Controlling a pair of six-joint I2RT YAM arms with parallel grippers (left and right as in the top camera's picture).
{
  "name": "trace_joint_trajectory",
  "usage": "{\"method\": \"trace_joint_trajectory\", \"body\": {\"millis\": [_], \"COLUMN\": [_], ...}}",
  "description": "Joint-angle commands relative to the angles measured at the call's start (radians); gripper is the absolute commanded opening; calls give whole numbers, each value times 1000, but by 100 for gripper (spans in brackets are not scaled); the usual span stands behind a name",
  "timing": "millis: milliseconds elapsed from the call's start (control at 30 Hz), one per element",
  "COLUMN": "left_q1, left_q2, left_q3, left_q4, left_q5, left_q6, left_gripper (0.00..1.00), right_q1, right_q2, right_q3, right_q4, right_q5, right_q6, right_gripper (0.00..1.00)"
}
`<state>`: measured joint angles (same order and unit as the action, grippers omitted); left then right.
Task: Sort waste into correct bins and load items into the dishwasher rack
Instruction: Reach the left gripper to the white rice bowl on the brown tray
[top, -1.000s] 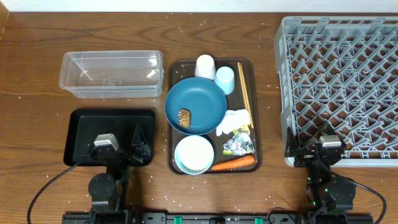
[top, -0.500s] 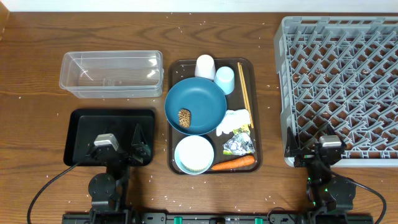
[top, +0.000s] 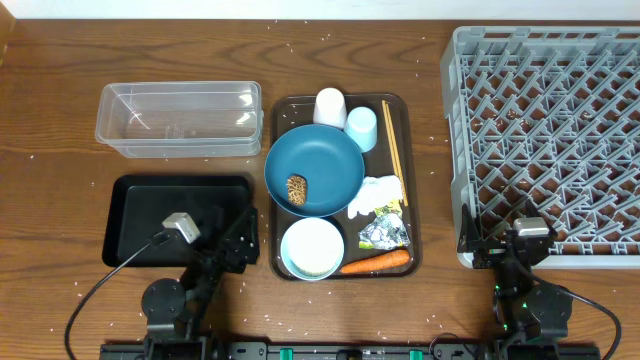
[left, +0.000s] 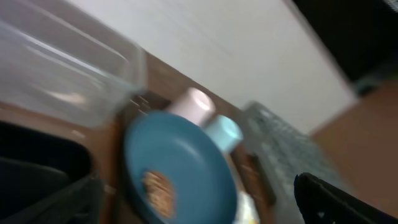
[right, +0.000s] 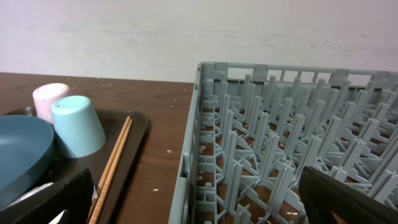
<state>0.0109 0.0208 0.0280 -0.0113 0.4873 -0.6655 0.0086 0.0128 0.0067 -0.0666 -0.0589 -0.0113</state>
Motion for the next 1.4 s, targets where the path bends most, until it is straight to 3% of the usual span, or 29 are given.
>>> {"method": "trace_joint_trajectory", "body": {"millis": [0, 233, 433, 633, 833, 967, 1067, 1367], "left_q1": [-4, -4, -4, -4, -13, -80, -176, -581], "left_q2": [3, 3, 11, 146, 451, 638, 738, 913], "left_q3": [-21, 15, 170, 429, 716, 868, 935, 952], "left_q4": [-2, 69, -25, -364, -726, -943, -1034, -915], "left_q5": [206, 341, 373, 373, 370, 249, 111, -165], "left_q6": [-138, -317, -303, -97, 133, 225, 227, 50], "left_gripper": [98, 98, 98, 98, 98, 98, 98, 98], "right_q1": [-8, -8, -8, -8, -8, -8, -8, -8], "right_q2": [2, 2, 2, 2, 2, 2, 2, 2], "right_q3": [-1, -1, -1, -1, -1, -1, -1, -1], "right_q4": [-4, -4, -4, -4, -4, -4, -4, -4], "right_q5": [2, 2, 2, 2, 2, 2, 2, 2], "right_q6": [-2, -2, -2, -2, -2, -2, -2, -2], "right_gripper": [99, 99, 99, 99, 99, 99, 99, 99]}}
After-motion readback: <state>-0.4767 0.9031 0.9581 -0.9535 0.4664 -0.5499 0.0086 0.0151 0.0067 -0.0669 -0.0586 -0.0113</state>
